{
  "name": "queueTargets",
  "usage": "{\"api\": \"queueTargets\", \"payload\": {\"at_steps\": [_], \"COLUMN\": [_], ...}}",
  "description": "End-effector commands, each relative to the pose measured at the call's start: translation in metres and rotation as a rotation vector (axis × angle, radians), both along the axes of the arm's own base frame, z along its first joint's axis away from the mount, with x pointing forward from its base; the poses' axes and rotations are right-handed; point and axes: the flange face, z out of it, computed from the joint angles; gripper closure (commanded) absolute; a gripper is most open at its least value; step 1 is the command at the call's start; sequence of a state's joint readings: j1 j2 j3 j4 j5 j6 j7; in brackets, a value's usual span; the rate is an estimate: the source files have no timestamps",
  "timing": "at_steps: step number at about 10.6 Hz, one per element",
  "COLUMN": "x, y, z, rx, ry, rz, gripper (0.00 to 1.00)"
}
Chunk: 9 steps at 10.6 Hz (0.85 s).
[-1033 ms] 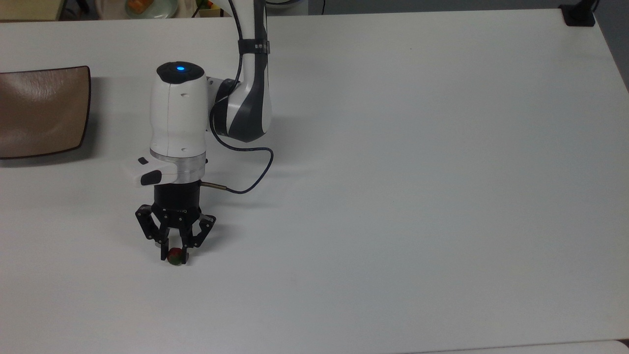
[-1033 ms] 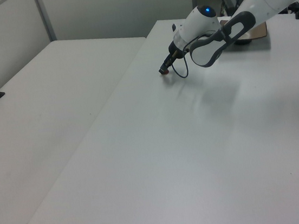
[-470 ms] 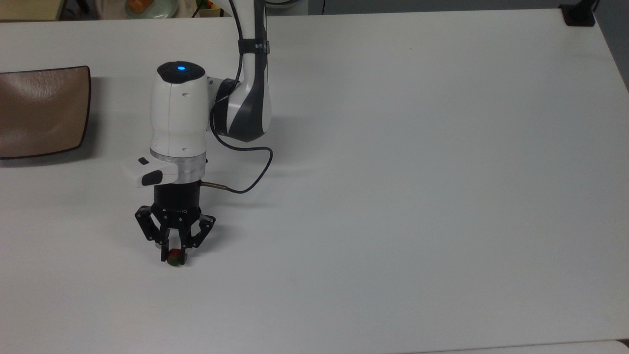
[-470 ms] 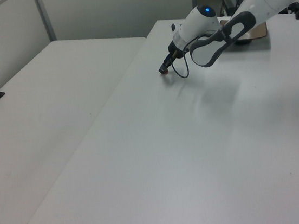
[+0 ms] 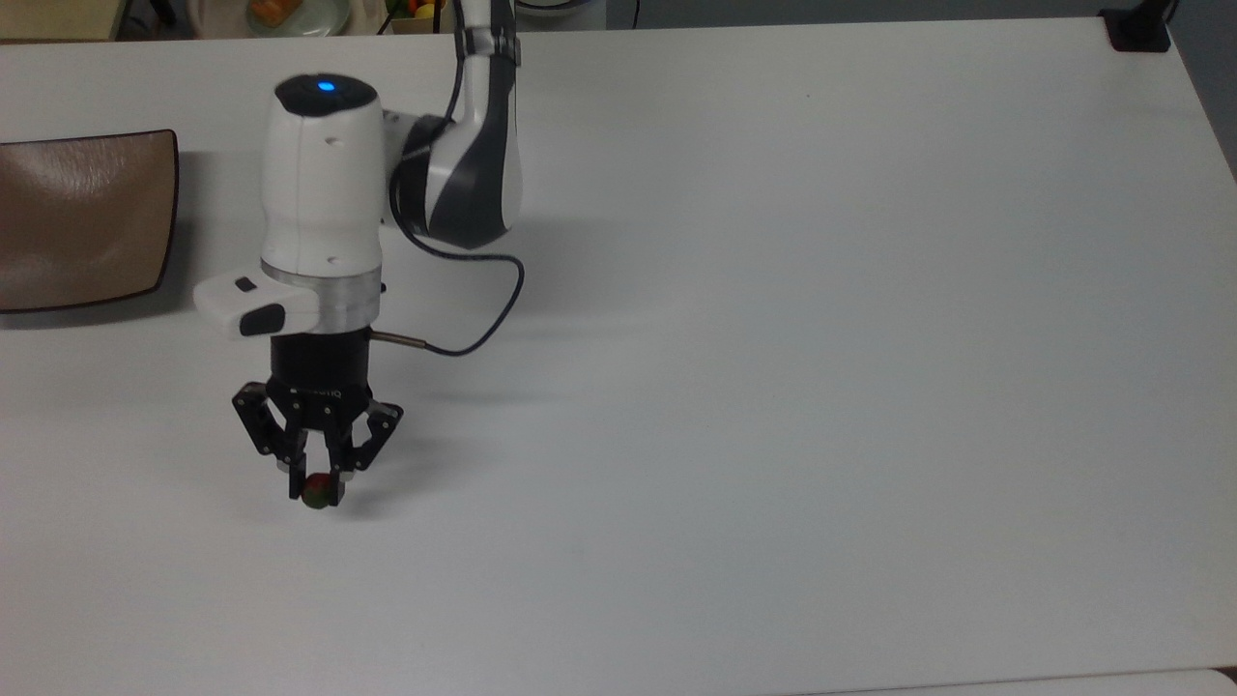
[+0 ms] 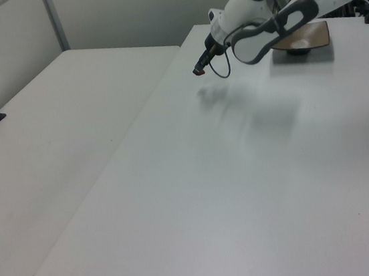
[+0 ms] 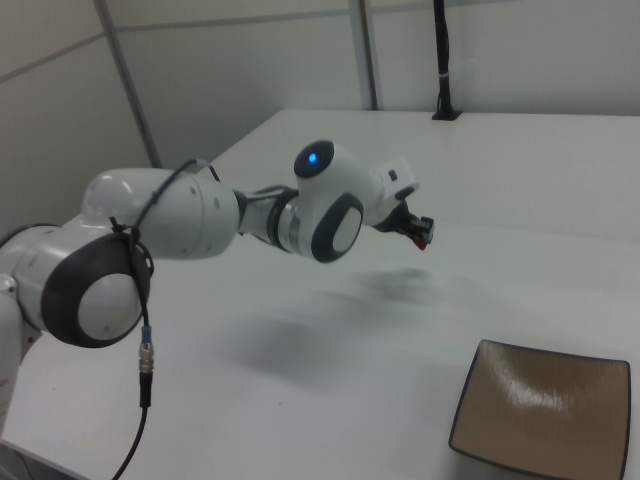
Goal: Strawberries on a ceramic plate
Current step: 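Carry the strawberry over the brown ceramic plate and lower it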
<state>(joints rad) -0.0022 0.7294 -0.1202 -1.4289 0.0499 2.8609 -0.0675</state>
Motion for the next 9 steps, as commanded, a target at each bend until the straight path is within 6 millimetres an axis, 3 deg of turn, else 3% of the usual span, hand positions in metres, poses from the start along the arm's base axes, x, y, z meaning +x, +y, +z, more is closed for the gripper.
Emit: {"api": "queueTargets", "payload": {"at_steps": [1, 5, 9], "x": [-0.019, -0.053, -0.105], "y": [-0.004, 0.002, 0.002], "z": [0.052, 0.113, 0.172], "rx": [0.021, 0.074, 0.099], "ry": [0.138, 0.352, 0.513], "rz": [-0.007, -0.005, 0.028], "gripper": [0.94, 0.94, 0.94]}}
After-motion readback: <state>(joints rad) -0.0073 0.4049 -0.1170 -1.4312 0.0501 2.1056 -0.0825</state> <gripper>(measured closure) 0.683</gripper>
